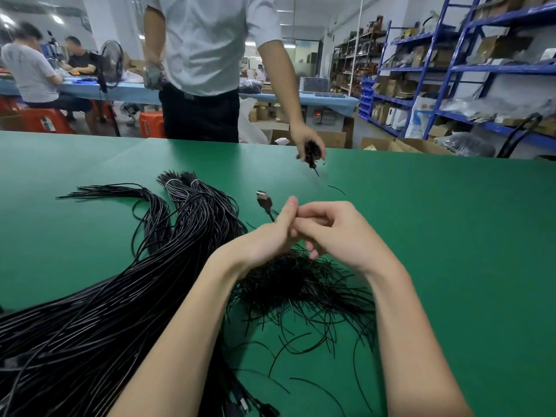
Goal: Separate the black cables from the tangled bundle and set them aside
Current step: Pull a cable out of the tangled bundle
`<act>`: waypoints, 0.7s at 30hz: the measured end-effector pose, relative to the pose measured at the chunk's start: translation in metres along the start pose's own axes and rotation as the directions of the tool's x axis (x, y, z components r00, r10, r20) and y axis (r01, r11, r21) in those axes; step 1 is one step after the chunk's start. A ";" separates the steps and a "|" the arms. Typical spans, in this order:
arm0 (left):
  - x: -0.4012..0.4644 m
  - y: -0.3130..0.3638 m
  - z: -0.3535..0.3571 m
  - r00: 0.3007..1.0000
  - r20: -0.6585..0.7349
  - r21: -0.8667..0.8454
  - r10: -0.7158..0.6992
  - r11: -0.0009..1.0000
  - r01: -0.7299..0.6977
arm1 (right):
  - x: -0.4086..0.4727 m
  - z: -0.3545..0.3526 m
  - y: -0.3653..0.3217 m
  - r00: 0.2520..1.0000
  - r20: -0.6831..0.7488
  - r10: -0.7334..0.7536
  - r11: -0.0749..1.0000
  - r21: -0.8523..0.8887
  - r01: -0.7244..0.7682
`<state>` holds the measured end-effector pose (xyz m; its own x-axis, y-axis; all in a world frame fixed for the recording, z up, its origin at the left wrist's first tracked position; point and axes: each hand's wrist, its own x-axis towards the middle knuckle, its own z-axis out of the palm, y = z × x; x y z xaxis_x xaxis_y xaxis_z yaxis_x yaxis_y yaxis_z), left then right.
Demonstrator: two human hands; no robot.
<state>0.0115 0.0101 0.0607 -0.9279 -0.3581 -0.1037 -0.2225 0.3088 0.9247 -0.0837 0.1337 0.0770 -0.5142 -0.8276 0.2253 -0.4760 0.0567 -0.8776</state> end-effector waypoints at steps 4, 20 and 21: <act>0.008 -0.005 0.003 0.992 -0.066 -0.332 0.110 0.935 -0.126 | -0.004 0.007 0.004 0.995 0.097 0.027 0.979 0.199 -0.046; -0.012 -0.004 -0.010 0.839 0.496 -0.499 0.226 0.864 0.063 | -0.007 -0.017 0.046 0.983 0.143 0.119 0.965 -0.250 -0.081; -0.013 -0.003 -0.008 0.835 0.519 -0.433 0.185 0.898 0.071 | -0.005 -0.019 0.042 0.988 0.130 0.085 0.957 -0.288 -0.044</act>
<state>0.0263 0.0069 0.0623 -0.9708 0.2153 -0.1057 -0.1357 -0.1297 0.9822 -0.1146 0.1506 0.0475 -0.4554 -0.8855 0.0928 -0.6377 0.2516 -0.7280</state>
